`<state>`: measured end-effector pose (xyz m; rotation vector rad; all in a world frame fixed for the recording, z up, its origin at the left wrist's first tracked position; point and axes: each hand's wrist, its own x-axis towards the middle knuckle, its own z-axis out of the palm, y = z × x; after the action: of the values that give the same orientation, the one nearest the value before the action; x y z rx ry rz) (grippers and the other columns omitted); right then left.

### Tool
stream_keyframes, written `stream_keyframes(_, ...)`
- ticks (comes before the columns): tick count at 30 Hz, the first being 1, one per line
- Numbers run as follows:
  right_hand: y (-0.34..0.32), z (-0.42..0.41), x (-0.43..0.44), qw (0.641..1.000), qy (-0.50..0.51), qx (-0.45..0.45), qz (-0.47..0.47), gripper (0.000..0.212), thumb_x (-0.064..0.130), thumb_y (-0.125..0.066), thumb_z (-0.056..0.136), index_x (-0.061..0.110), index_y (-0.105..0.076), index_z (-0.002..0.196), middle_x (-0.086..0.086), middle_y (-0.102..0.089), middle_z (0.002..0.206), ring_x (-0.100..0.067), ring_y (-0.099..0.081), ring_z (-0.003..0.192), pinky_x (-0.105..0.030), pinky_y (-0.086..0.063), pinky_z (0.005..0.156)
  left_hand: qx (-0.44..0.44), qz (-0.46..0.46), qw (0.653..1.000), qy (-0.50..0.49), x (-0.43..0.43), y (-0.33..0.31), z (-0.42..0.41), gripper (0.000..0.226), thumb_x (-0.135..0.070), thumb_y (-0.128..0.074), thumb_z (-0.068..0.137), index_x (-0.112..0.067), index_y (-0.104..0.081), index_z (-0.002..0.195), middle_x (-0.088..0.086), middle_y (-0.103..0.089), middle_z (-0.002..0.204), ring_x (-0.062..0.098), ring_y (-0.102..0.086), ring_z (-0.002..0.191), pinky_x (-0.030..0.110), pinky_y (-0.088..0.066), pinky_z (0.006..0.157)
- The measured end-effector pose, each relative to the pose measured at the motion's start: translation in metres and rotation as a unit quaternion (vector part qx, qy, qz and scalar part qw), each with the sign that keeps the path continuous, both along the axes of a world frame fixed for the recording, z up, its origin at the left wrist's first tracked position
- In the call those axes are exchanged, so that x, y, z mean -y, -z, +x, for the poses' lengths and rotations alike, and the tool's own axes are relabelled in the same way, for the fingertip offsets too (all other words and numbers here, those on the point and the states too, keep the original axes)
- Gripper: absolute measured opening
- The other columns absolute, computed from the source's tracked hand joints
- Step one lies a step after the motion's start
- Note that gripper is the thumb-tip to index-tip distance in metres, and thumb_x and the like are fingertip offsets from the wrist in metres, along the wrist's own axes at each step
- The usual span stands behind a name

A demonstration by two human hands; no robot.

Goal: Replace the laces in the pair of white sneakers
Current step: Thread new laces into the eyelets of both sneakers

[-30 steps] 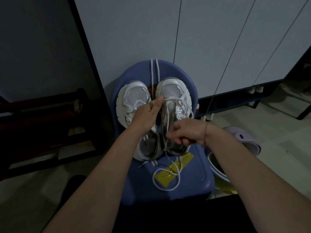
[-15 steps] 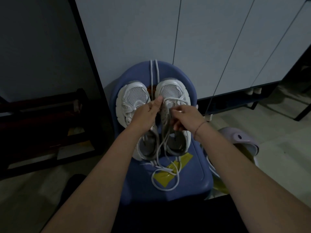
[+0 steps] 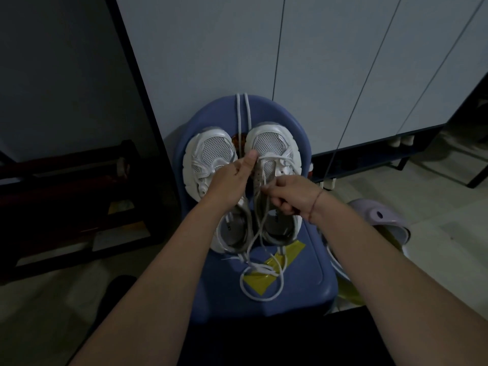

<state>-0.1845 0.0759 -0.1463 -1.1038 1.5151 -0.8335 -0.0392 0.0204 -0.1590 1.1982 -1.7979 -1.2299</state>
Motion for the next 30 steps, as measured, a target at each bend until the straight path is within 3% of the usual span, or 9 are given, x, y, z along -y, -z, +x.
stream_keyframes(4,-0.001,-0.006,-0.022,0.971,-0.188,-0.112,0.091,0.023,0.014,-0.057,0.093,0.012,-0.055,0.070,0.003,-0.050,0.048,-0.004,-0.034,0.031,-0.015,-0.028,0.035,0.009,0.000,1.000,-0.009,0.002,0.001,0.000,0.100,-0.099,-0.023,0.059,-0.035,-0.063,0.124,-0.004,-0.063,0.129,0.017,-0.057,0.119,0.043,-0.042,0.108)
stream_keyframes(7,0.004,-0.012,-0.032,0.957,-0.230,-0.108,0.137,0.023,0.014,-0.060,0.091,0.011,-0.057,0.068,0.003,-0.053,0.048,-0.005,-0.038,0.034,-0.017,-0.031,0.039,0.011,0.004,1.000,-0.010,0.001,-0.001,0.000,0.097,-0.096,-0.023,0.060,-0.036,-0.063,0.125,-0.004,-0.063,0.129,0.017,-0.057,0.119,0.043,-0.041,0.109)
stream_keyframes(10,0.017,-0.012,-0.033,0.975,-0.146,-0.105,0.131,0.022,0.015,-0.061,0.091,0.008,-0.059,0.070,0.003,-0.057,0.048,-0.006,-0.051,0.041,-0.018,-0.044,0.045,0.016,0.002,1.000,-0.009,0.000,-0.001,0.000,0.099,-0.096,-0.022,0.061,-0.034,-0.062,0.127,-0.003,-0.062,0.131,0.017,-0.056,0.121,0.043,-0.041,0.109)
stream_keyframes(14,0.044,0.001,-0.027,0.995,0.046,-0.011,0.086,0.018,0.022,-0.065,0.088,0.004,-0.065,0.087,-0.011,-0.067,0.080,-0.026,-0.066,0.078,-0.039,-0.056,0.080,0.024,-0.003,1.000,-0.012,0.000,0.001,0.000,0.111,-0.103,-0.020,0.054,-0.033,-0.060,0.130,-0.003,-0.060,0.134,0.018,-0.055,0.124,0.044,-0.040,0.110)
stream_keyframes(17,0.049,0.018,-0.028,0.975,0.140,0.148,0.088,0.009,0.014,-0.062,0.090,0.005,-0.061,0.089,-0.007,-0.064,0.064,-0.018,-0.062,0.054,-0.030,-0.052,0.055,0.017,-0.001,1.000,-0.011,0.000,0.000,0.000,0.110,-0.102,-0.023,0.055,-0.032,-0.060,0.131,-0.003,-0.060,0.134,0.018,-0.055,0.124,0.043,-0.040,0.110)
stream_keyframes(22,0.046,0.030,-0.024,0.959,0.198,0.184,0.092,0.015,0.011,-0.066,0.086,0.003,-0.063,0.099,-0.015,-0.064,0.078,-0.028,-0.061,0.066,-0.036,-0.050,0.064,0.015,0.008,1.000,-0.009,-0.002,-0.002,-0.001,0.101,-0.096,-0.025,0.061,-0.032,-0.060,0.130,-0.004,-0.060,0.134,0.017,-0.055,0.123,0.043,-0.041,0.110)
stream_keyframes(24,0.040,0.032,-0.026,0.967,0.176,0.155,0.100,0.010,0.013,-0.064,0.088,0.005,-0.063,0.083,-0.014,-0.059,0.071,-0.028,-0.055,0.063,-0.036,-0.046,0.065,0.015,0.009,1.000,-0.010,-0.004,-0.003,-0.001,0.100,-0.095,-0.025,0.061,-0.031,-0.060,0.130,-0.003,-0.060,0.134,0.017,-0.055,0.123,0.042,-0.040,0.110)
stream_keyframes(27,0.017,0.026,-0.034,0.990,0.084,0.104,0.048,0.030,0.013,-0.059,0.091,0.011,-0.062,0.060,-0.007,-0.058,0.058,-0.022,-0.050,0.060,-0.032,-0.041,0.062,0.023,0.002,1.000,-0.005,-0.004,-0.004,0.001,0.100,-0.094,-0.023,0.064,-0.030,-0.059,0.132,-0.001,-0.060,0.134,0.018,-0.054,0.124,0.043,-0.040,0.110)
stream_keyframes(30,-0.030,0.013,-0.055,0.990,0.002,0.143,-0.011,0.023,0.014,-0.049,0.095,0.010,-0.062,0.077,-0.001,-0.065,0.059,-0.012,-0.056,0.059,-0.021,-0.044,0.056,0.039,-0.007,0.999,0.000,-0.004,-0.005,0.002,0.095,-0.092,-0.021,0.073,-0.029,-0.058,0.133,0.003,-0.062,0.132,0.021,-0.055,0.123,0.044,-0.039,0.110)
